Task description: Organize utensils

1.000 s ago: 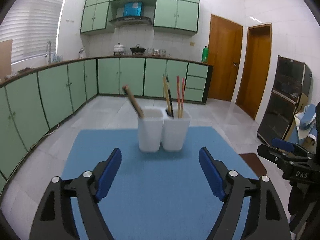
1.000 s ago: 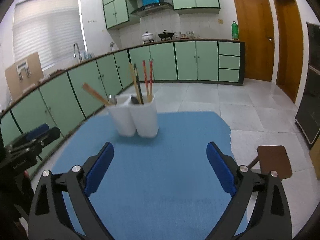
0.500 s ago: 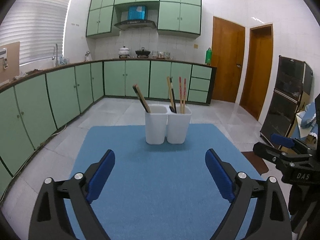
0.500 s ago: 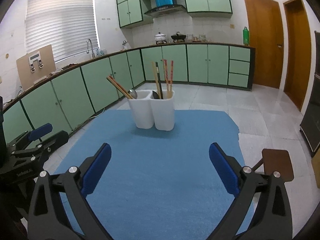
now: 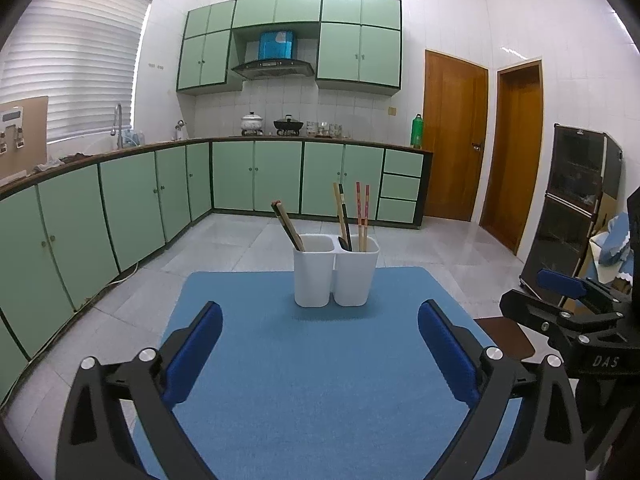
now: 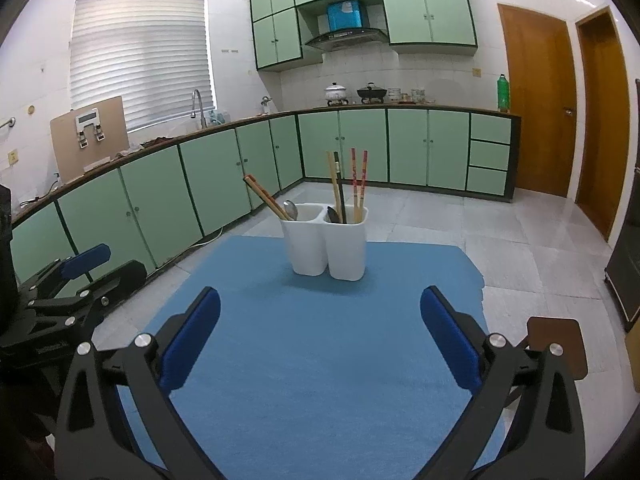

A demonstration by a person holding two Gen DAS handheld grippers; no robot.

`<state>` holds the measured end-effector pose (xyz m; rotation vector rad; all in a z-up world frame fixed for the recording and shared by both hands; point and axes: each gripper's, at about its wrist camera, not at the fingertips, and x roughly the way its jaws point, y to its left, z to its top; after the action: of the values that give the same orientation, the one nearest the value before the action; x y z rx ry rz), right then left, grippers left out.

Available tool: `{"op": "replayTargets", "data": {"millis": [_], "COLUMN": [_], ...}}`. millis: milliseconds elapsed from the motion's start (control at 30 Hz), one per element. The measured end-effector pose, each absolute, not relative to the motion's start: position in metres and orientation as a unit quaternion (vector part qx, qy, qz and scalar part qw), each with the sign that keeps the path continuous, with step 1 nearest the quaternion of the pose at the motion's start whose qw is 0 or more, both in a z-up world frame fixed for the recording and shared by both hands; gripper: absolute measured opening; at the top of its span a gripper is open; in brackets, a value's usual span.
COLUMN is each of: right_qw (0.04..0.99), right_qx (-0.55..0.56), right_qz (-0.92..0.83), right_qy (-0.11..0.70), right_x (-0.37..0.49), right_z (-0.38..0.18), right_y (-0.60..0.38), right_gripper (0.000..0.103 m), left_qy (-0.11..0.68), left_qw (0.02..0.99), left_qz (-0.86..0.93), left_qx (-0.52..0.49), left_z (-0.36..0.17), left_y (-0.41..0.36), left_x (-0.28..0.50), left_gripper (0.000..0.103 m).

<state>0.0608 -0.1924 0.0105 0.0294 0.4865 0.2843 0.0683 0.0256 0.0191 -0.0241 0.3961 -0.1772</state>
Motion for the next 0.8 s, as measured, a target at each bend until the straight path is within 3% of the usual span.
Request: {"op": "replayTargets", "data": {"millis": [800], "right_qw": [0.962], "right_qx": [0.012], "right_qz": [0.144], "right_qy": [0.233], "right_x": [0.052], "right_z": [0.016], "right_y": [-0.185], "right_gripper": [0.097], "left_qy": [0.183], "left_qw": [0.98], "left_qz": [-0.082], "left_qx": [-0.016], "left_z": [0.024], "left_y": [0.029], "left_x": [0.054], "left_gripper": [0.097]}}
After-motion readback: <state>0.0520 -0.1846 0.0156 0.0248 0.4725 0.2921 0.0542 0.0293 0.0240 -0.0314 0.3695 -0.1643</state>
